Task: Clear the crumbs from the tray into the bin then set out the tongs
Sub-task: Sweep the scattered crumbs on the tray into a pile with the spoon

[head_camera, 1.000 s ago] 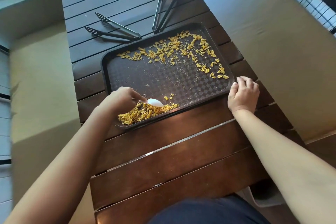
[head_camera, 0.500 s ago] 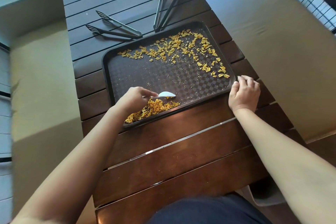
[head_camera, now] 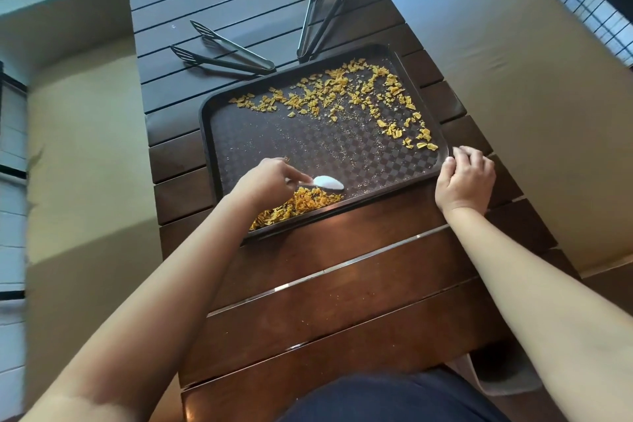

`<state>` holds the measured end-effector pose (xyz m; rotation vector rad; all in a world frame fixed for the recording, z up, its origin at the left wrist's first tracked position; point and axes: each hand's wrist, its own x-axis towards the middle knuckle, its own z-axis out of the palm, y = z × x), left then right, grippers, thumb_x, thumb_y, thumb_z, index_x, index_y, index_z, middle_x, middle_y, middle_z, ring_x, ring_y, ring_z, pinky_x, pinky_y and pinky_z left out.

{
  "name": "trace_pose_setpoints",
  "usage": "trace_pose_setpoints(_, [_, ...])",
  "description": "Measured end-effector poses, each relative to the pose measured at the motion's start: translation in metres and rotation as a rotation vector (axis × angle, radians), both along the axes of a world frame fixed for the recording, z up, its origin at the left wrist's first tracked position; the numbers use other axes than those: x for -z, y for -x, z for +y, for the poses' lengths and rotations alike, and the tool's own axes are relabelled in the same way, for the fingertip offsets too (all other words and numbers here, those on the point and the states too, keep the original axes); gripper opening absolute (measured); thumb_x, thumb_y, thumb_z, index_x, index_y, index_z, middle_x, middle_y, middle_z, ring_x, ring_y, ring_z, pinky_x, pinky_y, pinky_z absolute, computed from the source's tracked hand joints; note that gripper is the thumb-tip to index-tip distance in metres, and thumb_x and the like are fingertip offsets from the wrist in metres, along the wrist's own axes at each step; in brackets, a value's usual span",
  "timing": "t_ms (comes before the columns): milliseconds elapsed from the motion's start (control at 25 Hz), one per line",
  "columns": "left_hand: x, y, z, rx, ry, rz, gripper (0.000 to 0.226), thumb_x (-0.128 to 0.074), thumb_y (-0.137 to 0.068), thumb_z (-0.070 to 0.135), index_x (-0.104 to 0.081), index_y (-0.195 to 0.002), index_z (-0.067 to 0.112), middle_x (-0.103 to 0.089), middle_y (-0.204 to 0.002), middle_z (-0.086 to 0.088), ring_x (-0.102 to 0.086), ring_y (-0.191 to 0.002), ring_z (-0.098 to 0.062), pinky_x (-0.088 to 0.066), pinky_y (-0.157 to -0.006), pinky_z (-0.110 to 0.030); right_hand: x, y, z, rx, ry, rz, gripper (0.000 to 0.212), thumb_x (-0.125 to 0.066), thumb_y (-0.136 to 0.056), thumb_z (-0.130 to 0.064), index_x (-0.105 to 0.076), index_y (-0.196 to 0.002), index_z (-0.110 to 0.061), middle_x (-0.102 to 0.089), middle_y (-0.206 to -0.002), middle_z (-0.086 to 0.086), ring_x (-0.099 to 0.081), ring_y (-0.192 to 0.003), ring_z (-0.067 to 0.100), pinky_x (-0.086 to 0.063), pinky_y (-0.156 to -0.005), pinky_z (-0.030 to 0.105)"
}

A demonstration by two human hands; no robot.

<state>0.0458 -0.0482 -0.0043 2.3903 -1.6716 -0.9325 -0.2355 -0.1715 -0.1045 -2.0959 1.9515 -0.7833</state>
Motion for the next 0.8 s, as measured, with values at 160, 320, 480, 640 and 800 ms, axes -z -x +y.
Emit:
trace_pose_setpoints(160, [-0.013,-0.004,0.007,0.026,-0.016,-0.124,0.032,-0.051,-0.088,0.017,-0.072,-0.102,0.036,-0.068,-0.114,0.002,-0.062,-0.083,-0.016,-0.053,-0.077,-0.030,0.000,0.001,0.000,-0.002,-0.012,0.000,0.051,-0.030,-0.088,-0.031,-0.065,-0.110,-0.001,-0.061,-0.117,0.016,-0.052,-0.100,0.040,-0.039,-0.091,0.043])
trace_pose_setpoints(320, [-0.015,0.016,0.006,0.051,0.062,-0.161,0.033,-0.049,-0.090,0.019,-0.070,-0.108,0.038,-0.068,-0.114,0.003,-0.062,-0.092,-0.018,-0.048,-0.079,-0.029,-0.001,0.000,0.000,-0.004,-0.020,0.002,0.053,-0.029,-0.088,-0.032,-0.065,-0.110,-0.001,-0.061,-0.117,0.016,-0.052,-0.100,0.041,-0.039,-0.091,0.043])
trace_pose_setpoints(480, [-0.015,0.013,0.013,0.085,0.021,-0.241,0.036,-0.047,-0.090,0.019,-0.068,-0.110,0.039,-0.065,-0.120,0.005,-0.058,-0.105,-0.021,-0.043,-0.090,-0.033,-0.002,0.000,0.001,-0.009,-0.025,0.000,0.054,-0.028,-0.088,-0.033,-0.065,-0.111,-0.001,-0.060,-0.117,0.017,-0.052,-0.100,0.040,-0.038,-0.091,0.042])
trace_pose_setpoints(640, [-0.026,-0.009,0.025,0.096,-0.046,-0.342,0.031,-0.048,-0.091,0.022,-0.069,-0.107,0.038,-0.066,-0.118,0.006,-0.057,-0.105,-0.019,-0.040,-0.089,-0.035,-0.002,0.000,0.000,-0.009,-0.026,0.006,0.054,-0.028,-0.088,-0.033,-0.064,-0.111,0.000,-0.060,-0.117,0.017,-0.052,-0.100,0.040,-0.038,-0.092,0.043])
trace_pose_setpoints(800, [-0.027,-0.007,0.025,0.005,0.028,-0.251,0.032,-0.047,-0.092,0.021,-0.069,-0.108,0.037,-0.067,-0.116,0.003,-0.060,-0.096,-0.018,-0.047,-0.083,-0.032,-0.001,0.001,0.000,-0.012,-0.030,0.002,0.055,-0.027,-0.088,-0.034,-0.064,-0.111,0.000,-0.060,-0.118,0.017,-0.051,-0.102,0.041,-0.038,-0.092,0.043])
